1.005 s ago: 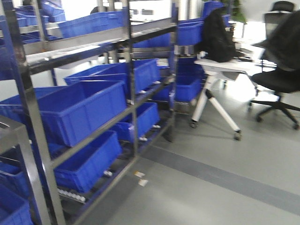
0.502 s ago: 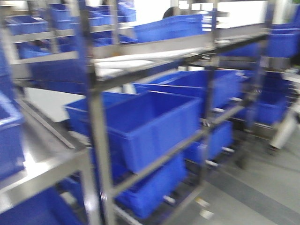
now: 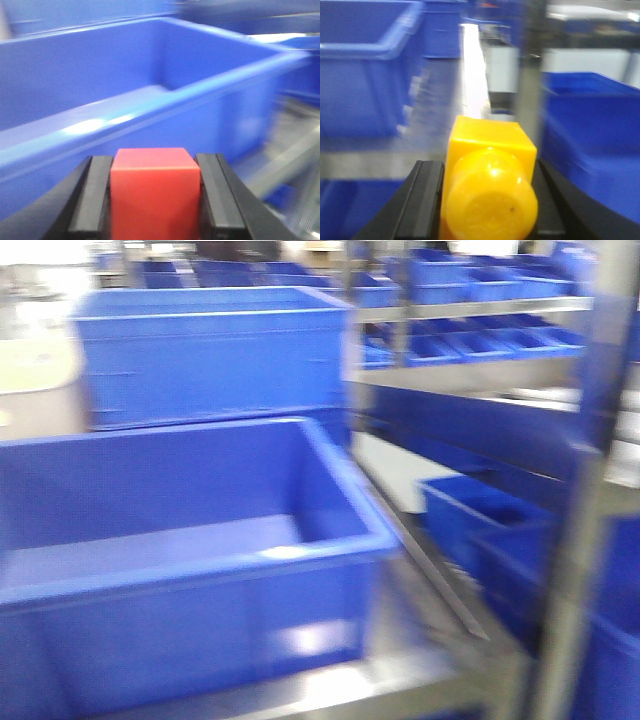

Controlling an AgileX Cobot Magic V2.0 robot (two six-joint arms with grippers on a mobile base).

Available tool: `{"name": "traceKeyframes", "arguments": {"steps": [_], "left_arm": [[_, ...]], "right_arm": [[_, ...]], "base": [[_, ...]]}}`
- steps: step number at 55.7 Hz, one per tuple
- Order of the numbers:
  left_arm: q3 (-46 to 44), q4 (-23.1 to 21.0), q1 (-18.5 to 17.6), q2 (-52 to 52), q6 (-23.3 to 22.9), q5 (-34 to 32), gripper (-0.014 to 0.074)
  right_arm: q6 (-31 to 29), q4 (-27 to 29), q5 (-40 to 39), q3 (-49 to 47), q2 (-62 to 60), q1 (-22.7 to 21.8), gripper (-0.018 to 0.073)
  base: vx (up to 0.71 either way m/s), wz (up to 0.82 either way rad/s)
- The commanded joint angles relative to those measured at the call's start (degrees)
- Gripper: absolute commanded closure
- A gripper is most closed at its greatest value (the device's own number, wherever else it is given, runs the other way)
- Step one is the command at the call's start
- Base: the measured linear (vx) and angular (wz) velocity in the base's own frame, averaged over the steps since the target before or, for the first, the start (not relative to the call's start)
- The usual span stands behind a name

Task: Pick red and yellow blocks into blue bin
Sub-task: 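Drive the base with both blocks held to the large blue bin, then extend both grippers with the blocks over the blue bin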

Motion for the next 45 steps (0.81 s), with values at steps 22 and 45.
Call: {"name": "traceKeyframes", "arguments": {"steps": [22, 45], "left_arm": [[-1.57, -1.12, -0.13, 0.22, 0.02, -3.95, 0.0594], [-1.57, -1.12, -0.13, 0.22, 0.02, -3.95, 0.0594]], "right_arm": [[-0.36, -0.56, -4.76, -1.63, 0.39, -0.29, 0.0566], [-0.36, -0.56, -4.76, -1.63, 0.39, -0.29, 0.0566]], "base": [[0.19, 0.62], [0.03, 0.08]]}}
